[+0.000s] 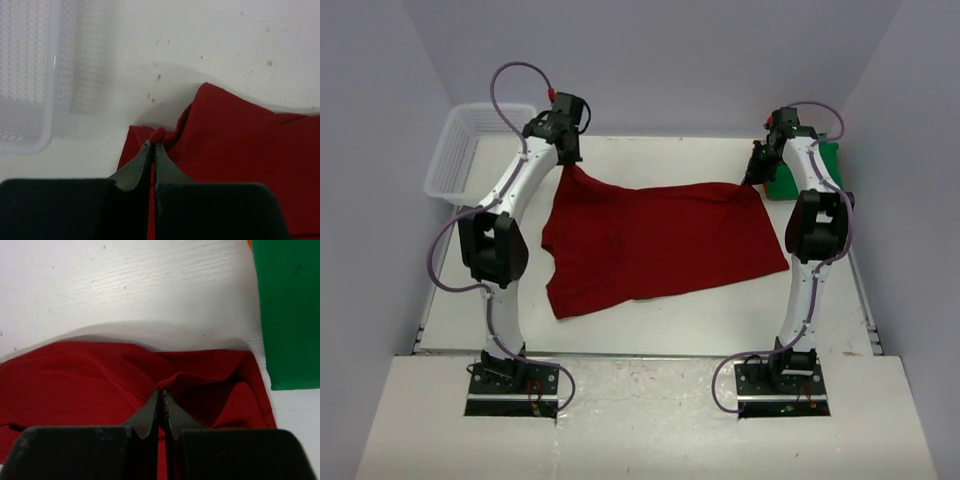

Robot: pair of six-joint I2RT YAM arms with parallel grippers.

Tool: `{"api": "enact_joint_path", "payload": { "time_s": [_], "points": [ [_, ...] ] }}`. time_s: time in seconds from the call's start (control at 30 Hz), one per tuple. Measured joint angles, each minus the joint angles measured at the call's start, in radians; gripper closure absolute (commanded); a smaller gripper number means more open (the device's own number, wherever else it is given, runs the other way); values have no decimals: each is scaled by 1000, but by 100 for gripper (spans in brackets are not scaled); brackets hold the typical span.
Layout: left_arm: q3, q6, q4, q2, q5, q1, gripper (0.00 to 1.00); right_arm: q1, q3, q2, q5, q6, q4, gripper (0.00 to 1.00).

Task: Fold and stack the t-shirts
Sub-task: Fold the other side of the tshirt into a rectangle

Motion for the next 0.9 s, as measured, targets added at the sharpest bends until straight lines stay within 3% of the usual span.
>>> {"api": "enact_joint_path", "payload": {
  "time_s": [0.33,0.53,0.9],
  "points": [
    [-253,-19,52,-238,2,-92,100,36,-114,-127,84,7,14,100],
    [-388,-37,72,-362,1,-100,100,35,-213,-216,158,45,27,100],
    [-641,-49,97,-581,1,-105,100,35,-320,-238,256,87,23,100]
  ]
}}
